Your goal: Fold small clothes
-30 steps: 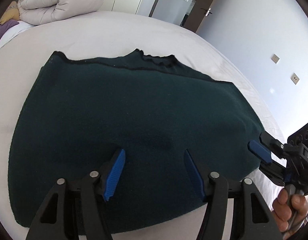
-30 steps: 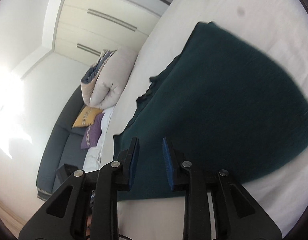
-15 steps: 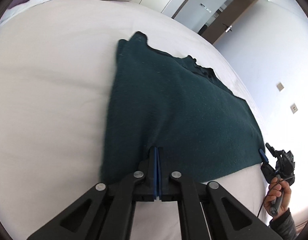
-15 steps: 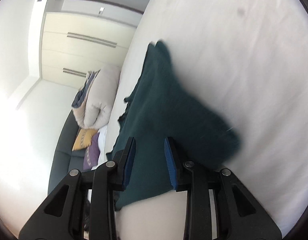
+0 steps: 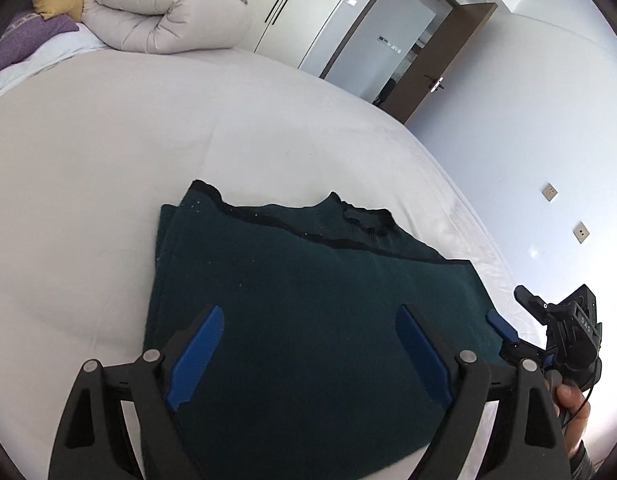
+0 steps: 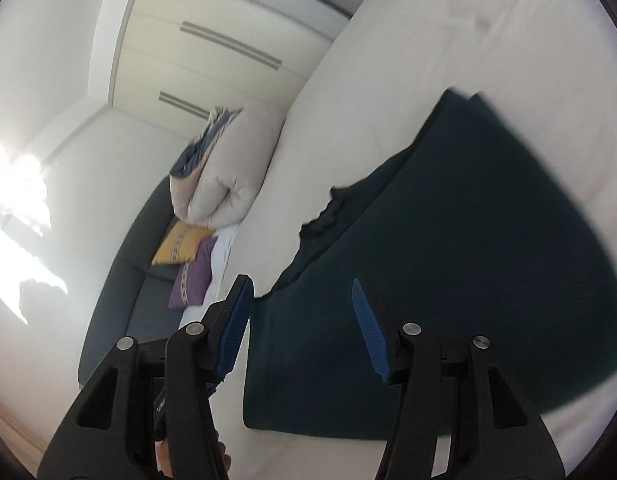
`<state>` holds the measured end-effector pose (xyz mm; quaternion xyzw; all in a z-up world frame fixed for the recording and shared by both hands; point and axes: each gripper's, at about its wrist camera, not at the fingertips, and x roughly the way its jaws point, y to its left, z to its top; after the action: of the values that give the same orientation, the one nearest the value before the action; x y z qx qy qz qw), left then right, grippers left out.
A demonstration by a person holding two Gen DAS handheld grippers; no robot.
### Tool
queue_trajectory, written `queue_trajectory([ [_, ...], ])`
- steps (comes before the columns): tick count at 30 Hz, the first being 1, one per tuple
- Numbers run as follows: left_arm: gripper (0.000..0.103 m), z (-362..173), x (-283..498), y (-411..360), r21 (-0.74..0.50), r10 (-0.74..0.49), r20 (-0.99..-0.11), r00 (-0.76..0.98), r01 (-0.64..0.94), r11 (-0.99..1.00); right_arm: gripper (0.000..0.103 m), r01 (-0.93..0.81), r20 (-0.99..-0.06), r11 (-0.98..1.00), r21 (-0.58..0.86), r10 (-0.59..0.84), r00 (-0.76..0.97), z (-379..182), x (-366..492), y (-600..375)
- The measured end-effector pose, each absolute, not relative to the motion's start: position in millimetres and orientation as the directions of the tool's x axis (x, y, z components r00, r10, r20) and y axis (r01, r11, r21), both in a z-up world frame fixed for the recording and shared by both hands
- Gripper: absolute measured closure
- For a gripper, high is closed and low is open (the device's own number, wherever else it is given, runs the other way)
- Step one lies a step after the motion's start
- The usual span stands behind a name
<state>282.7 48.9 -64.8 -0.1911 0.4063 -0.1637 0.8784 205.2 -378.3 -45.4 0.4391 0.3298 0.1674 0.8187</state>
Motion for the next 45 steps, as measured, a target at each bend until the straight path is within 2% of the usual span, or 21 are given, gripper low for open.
queue_trajectory([
  [2,0.015,-76.5,306.2,44.7,-0.454,-0.426,-0.688,0.588,0.11,0.884,0.052,0.032,-0.429,0.554,0.832,0.604,0.672,-59.3,241.0,-345.9],
  [4,0.02,-93.5,319.4,48.4,-0.412,-0.37,-0.734,0.569,0.061,0.909,0.052,0.044,-0.457,0.552,0.833,0.64,0.618,-76.8,272.2,-319.7],
  [6,0.026,-103.2,317.7,60.3,-0.422,-0.382,-0.724,0.575,0.068,0.904,0.054,0.082,-0.521,0.598,0.797,0.615,0.592,-94.8,292.0,-312.5],
  [9,0.033,-109.2,305.8,78.6,-0.453,-0.415,-0.692,0.59,0.093,0.887,0.056,0.06,-0.459,0.548,0.835,0.63,0.627,-103.5,295.7,-337.6],
  [12,0.034,-107.2,297.0,96.2,-0.495,-0.434,-0.669,0.603,0.074,0.866,0.056,0.104,-0.467,0.561,0.821,0.555,0.688,-104.8,296.4,-380.5],
  [13,0.031,-104.9,292.8,103.8,-0.494,-0.406,-0.677,0.614,0.03,0.869,0.055,0.138,-0.472,0.553,0.822,0.525,0.708,-105.3,292.5,-397.2],
  [14,0.02,-102.0,287.9,109.8,-0.488,-0.375,-0.683,0.627,-0.01,0.873,0.055,0.183,-0.485,0.548,0.816,0.477,0.733,-104.1,286.4,-415.1],
  [16,0.008,-97.6,272.6,122.8,-0.504,-0.351,-0.658,0.666,-0.043,0.863,0.053,0.206,-0.452,0.502,0.84,0.437,0.778,-96.7,270.9,-439.8],
  [17,0.006,-98.4,268.6,125.5,-0.509,-0.352,-0.662,0.661,-0.053,0.859,0.047,0.205,-0.447,0.511,0.835,0.412,0.794,-87.2,259.6,-446.3],
  [19,0.006,-106.0,265.8,127.3,-0.543,-0.392,-0.683,0.616,-0.069,0.837,0.039,0.173,-0.451,0.563,0.808,0.403,0.797,-72.0,245.2,-444.1],
  [24,0.007,-119.1,264.3,122.7,-0.641,-0.508,-0.678,0.531,-0.087,0.763,0.039,0.059,-0.457,0.592,0.804,0.551,0.698,-61.2,234.5,-404.7],
  [27,0.01,-122.3,272.8,114.6,-0.626,-0.524,-0.717,0.459,-0.092,0.775,0.039,0.018,-0.46,0.592,0.806,0.607,0.648,-60.2,235.6,-380.8],
  [30,0.02,-121.6,278.5,109.0,-0.577,-0.497,-0.768,0.404,-0.099,0.811,0.039,0.013,-0.477,0.587,0.809,0.643,0.6,-60.9,234.2,-366.5],
  [31,0.032,-121.3,281.0,108.7,-0.562,-0.483,-0.784,0.391,-0.114,0.819,0.039,0.012,-0.481,0.588,0.809,0.65,0.589,-61.3,234.3,-362.8],
  [32,0.05,-122.0,282.2,110.1,-0.562,-0.482,-0.788,0.383,-0.129,0.817,0.039,0.007,-0.484,0.587,0.809,0.659,0.576,-61.6,233.8,-359.4],
  [34,0.073,-129.6,286.1,115.1,-0.615,-0.538,-0.768,0.348,-0.165,0.771,0.039,0.008,-0.491,0.588,0.809,0.668,0.56,-63.4,234.2,-354.2],
  [40,0.084,-133.8,286.2,115.5,-0.656,-0.581,-0.742,0.334,-0.184,0.732,0.039,0.015,-0.495,0.578,0.816,0.685,0.535,-66.8,230.6,-355.8],
  [45,0.087,-126.8,284.4,117.3,-0.697,-0.608,-0.705,0.365,-0.199,0.689,0.039,0.001,-0.483,0.566,0.825,0.702,0.523,-67.8,236.2,-356.1],
])
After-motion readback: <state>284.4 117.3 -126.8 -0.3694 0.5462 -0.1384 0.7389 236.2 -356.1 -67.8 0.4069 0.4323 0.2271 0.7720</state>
